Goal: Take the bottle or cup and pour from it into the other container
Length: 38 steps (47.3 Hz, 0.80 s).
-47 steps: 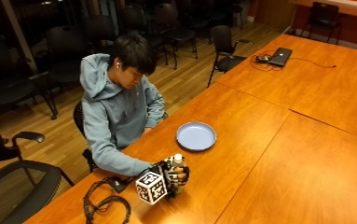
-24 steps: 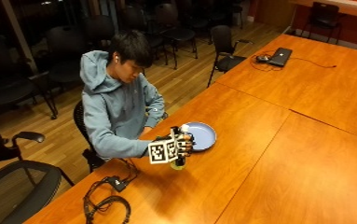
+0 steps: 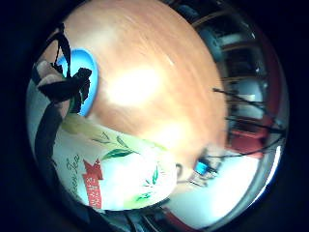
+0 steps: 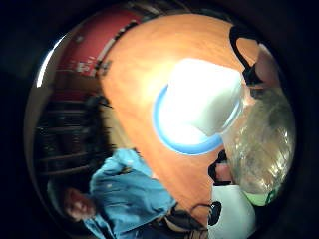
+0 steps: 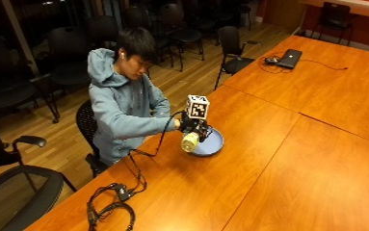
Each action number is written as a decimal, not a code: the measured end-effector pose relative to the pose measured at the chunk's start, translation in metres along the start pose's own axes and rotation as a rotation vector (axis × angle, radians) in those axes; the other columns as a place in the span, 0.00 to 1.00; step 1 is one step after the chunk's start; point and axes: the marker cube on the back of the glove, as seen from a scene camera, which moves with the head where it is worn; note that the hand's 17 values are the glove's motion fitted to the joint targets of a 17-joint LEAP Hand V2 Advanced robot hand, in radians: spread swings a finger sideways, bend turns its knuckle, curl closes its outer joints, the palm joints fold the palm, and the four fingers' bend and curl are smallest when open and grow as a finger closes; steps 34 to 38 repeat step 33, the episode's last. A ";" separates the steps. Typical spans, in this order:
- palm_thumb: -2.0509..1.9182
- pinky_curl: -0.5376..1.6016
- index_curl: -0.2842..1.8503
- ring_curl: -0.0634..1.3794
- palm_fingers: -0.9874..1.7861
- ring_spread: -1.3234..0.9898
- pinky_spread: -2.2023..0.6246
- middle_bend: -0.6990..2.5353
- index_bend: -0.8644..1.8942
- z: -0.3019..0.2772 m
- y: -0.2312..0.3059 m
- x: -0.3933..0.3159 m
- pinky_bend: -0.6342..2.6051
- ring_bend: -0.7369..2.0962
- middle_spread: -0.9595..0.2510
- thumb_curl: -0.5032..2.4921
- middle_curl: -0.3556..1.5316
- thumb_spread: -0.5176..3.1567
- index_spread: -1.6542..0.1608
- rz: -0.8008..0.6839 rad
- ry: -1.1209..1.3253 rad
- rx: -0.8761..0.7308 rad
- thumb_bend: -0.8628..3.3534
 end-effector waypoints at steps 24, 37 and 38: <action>0.78 0.42 0.30 0.37 0.77 0.50 0.71 0.31 0.36 0.029 -0.066 -0.136 0.36 0.44 0.75 0.40 0.47 0.19 0.85 -0.143 0.720 -0.264 0.20; 0.77 0.42 0.30 0.37 0.77 0.50 0.71 0.31 0.36 0.028 -0.066 -0.134 0.36 0.43 0.75 0.40 0.47 0.19 0.85 -0.093 0.709 -0.226 0.20; 0.77 0.42 0.30 0.37 0.77 0.50 0.71 0.31 0.36 0.028 -0.066 -0.134 0.36 0.43 0.75 0.40 0.47 0.19 0.85 -0.093 0.709 -0.226 0.20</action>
